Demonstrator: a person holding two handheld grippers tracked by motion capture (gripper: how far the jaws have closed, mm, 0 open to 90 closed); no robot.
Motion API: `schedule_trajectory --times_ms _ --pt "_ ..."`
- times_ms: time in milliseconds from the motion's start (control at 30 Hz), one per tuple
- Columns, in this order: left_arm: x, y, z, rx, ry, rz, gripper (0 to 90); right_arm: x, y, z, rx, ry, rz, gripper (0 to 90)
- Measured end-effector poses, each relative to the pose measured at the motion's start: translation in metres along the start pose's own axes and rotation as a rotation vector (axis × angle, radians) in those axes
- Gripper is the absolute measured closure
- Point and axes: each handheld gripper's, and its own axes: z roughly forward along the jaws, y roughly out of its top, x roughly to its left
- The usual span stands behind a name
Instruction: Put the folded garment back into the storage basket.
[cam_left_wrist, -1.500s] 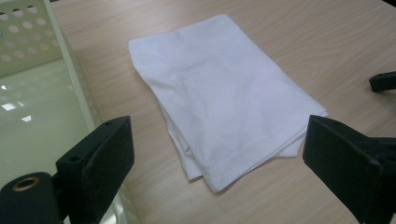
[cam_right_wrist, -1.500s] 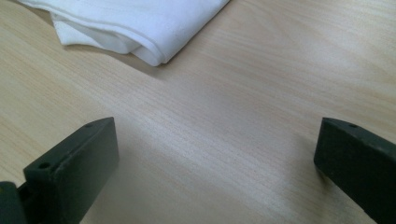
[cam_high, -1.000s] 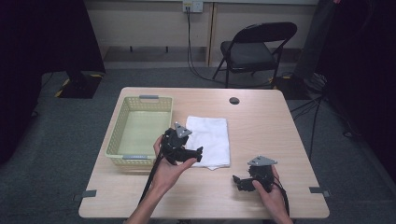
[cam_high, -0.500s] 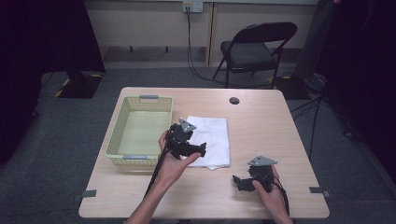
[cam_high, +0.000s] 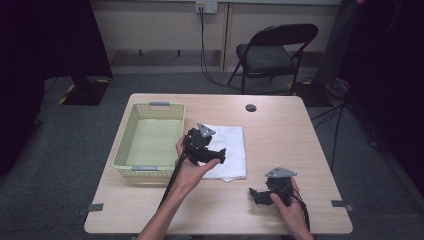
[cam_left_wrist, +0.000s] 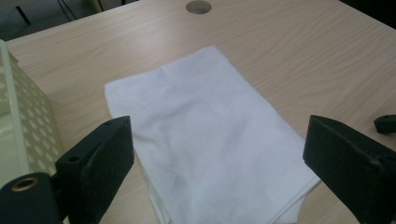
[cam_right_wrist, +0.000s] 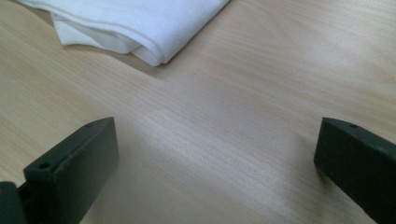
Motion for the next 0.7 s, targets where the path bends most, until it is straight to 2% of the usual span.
schedule_trajectory --times_ms 167,400,567,700 --pt "-0.001 0.006 0.006 -0.006 0.001 0.001 8.4 0.0 0.0 0.0 0.0 0.0 0.0 0.0" --pt "-0.003 0.015 0.016 0.018 0.008 0.021 8.5 0.0 0.0 0.0 0.0 0.0 0.0 0.0" --pt "-0.001 0.024 0.024 0.017 0.01 0.013 8.3 0.0 0.0 0.0 0.0 0.0 0.0 0.0" --pt "0.0 0.024 0.035 0.017 0.013 -0.01 9.3 0.0 0.0 0.0 0.0 0.0 0.0 0.0"
